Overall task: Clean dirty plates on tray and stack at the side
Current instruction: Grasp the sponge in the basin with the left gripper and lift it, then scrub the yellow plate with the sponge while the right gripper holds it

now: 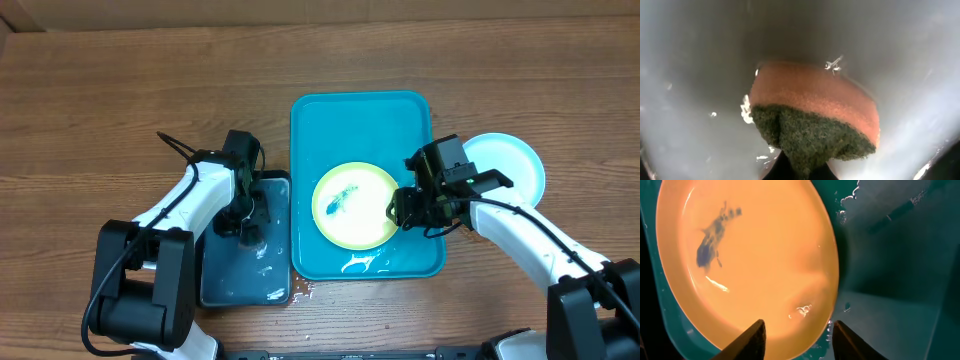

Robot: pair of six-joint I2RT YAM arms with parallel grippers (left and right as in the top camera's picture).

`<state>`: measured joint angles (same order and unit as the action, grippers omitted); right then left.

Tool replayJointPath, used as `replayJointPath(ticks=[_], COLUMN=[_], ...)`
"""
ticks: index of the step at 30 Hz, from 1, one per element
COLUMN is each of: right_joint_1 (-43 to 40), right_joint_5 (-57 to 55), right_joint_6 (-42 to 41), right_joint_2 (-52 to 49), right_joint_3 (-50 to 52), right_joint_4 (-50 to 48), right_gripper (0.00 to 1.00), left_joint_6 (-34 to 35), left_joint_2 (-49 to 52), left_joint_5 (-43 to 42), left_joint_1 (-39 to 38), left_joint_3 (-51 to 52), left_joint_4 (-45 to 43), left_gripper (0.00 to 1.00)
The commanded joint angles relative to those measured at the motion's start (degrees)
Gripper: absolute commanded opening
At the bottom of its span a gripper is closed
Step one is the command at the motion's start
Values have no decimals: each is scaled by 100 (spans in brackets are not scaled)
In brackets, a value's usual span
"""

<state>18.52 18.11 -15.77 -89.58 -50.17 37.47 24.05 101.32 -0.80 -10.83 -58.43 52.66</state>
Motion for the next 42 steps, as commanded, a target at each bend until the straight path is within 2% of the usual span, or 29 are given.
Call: replayJointPath(ticks=[1,4,9,13,14,15,16,18,26,33,37,42], right_joint_1=[11,11,13,13,13,11,11,11,11,11,11,11], right_joint_5=[-463,-745,-754,-719,-675,-551,-507,-501,-516,-520,-520,-518], right_joint_6=[-435,-573,-568,-568,-568,-566,-566,-566,-568,-568,-568,-568], right_joint_2=[-15,-17,-201,-590,-686,-861,-940,-968,-957,-957,-957,-957], right_joint_3=[37,37,42,42,42,42,42,42,39,39,39,39], right_joint_4=[-103,-164,-450,-575,-579,-570,-549,-507,-396,-372,-372,-354], right_gripper=[40,34,33,32,29,18,10,4,4,4,4,4], left_joint_6=[0,-122,-142,-164,-162,-160,-149,-125,181,734,776,898], left_joint_2=[22,22,22,22,22,22,22,46,404,1488,2129,2802], left_joint_5=[-203,-203,-227,-291,-289,-289,-306,-411,-999,-1333,-2037,-1799], left_joint_1=[118,116,7,-164,-210,-319,-385,-511,-1379,-2118,-2197,-2083], left_joint_3=[-695,-1510,-3344,-4113,-4201,-4304,-4301,-4291,-4074,-4028,-4028,-4028], left_joint_4=[798,1429,2332,2509,2505,2452,2398,2339,1541,1095,750,708], left_gripper=[4,4,4,4,4,4,4,4,4,4,4,4])
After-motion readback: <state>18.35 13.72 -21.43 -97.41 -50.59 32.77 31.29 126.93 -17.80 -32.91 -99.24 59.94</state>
